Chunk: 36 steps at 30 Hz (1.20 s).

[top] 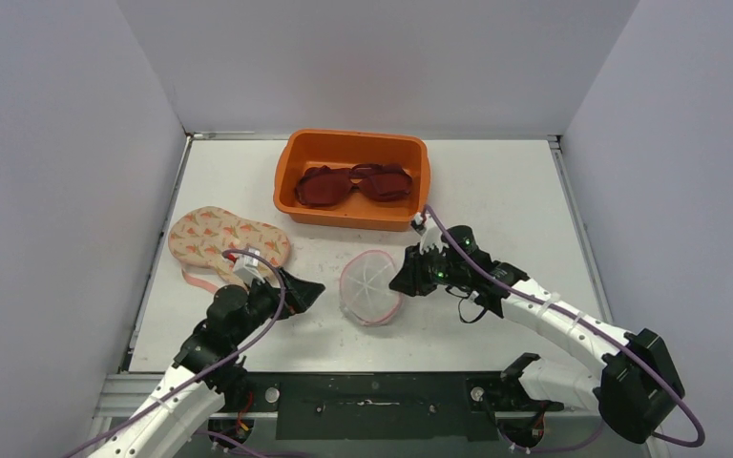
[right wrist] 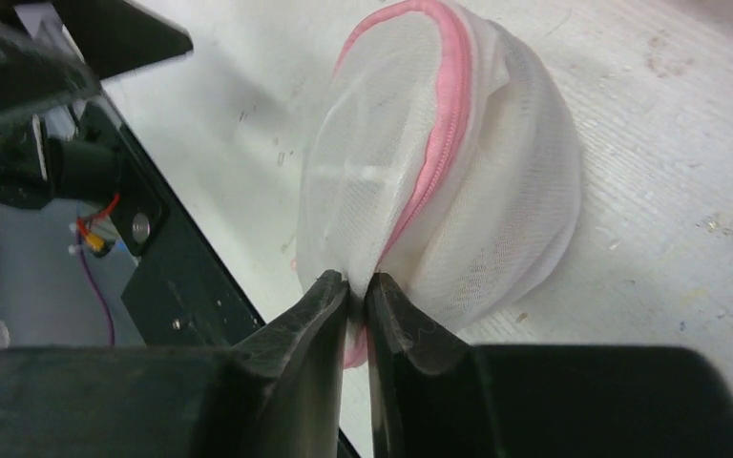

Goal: Unzip the laundry bag and remove the bra
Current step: Move the laundry bag to the center of the board.

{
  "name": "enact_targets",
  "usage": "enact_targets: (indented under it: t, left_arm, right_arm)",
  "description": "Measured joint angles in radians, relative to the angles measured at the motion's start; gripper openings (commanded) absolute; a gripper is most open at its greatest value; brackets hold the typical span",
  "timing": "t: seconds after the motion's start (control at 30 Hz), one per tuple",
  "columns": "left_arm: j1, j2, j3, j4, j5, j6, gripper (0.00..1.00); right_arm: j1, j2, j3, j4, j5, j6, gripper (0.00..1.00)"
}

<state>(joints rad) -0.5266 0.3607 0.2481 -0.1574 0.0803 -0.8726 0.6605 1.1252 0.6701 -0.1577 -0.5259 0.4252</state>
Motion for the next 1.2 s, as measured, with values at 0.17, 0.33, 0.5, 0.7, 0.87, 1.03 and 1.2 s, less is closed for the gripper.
enact_targets:
  t: [0.17, 0.33, 0.5, 0.7, 0.87, 1.03, 1.2]
  left_arm:
    - [-0.006, 0.058, -0.064, 0.064, 0.039, -0.064, 1.00]
    - [-0.021, 0.124, -0.063, 0.139, 0.047, -0.068, 1.00]
    - [-0.036, 0.163, -0.062, 0.183, 0.047, -0.068, 1.00]
    - [-0.064, 0.208, -0.056, 0.224, 0.020, -0.068, 0.96]
    - [-0.090, 0.240, -0.039, 0.238, -0.015, -0.071, 0.95]
    - [-0.106, 0.237, -0.029, 0.240, -0.044, -0.081, 0.95]
    - [-0.122, 0.224, -0.029, 0.240, -0.077, -0.093, 0.95]
  right_arm:
    - [-0.046, -0.034, -0.005, -0.009, 0.055, 0.030, 0.74]
    - [-0.074, -0.140, -0.009, -0.065, 0.149, 0.055, 0.83]
    - [-0.068, -0.281, -0.023, -0.114, 0.219, 0.120, 0.83]
    - [-0.056, -0.433, -0.188, -0.070, 0.220, 0.310, 0.80]
    - [-0.030, -0.426, -0.309, 0.027, 0.205, 0.487, 0.76]
    - [0.027, -0.383, -0.314, 0.121, 0.212, 0.574, 0.71]
    - [0.054, -0.294, -0.314, 0.171, 0.230, 0.609, 0.61]
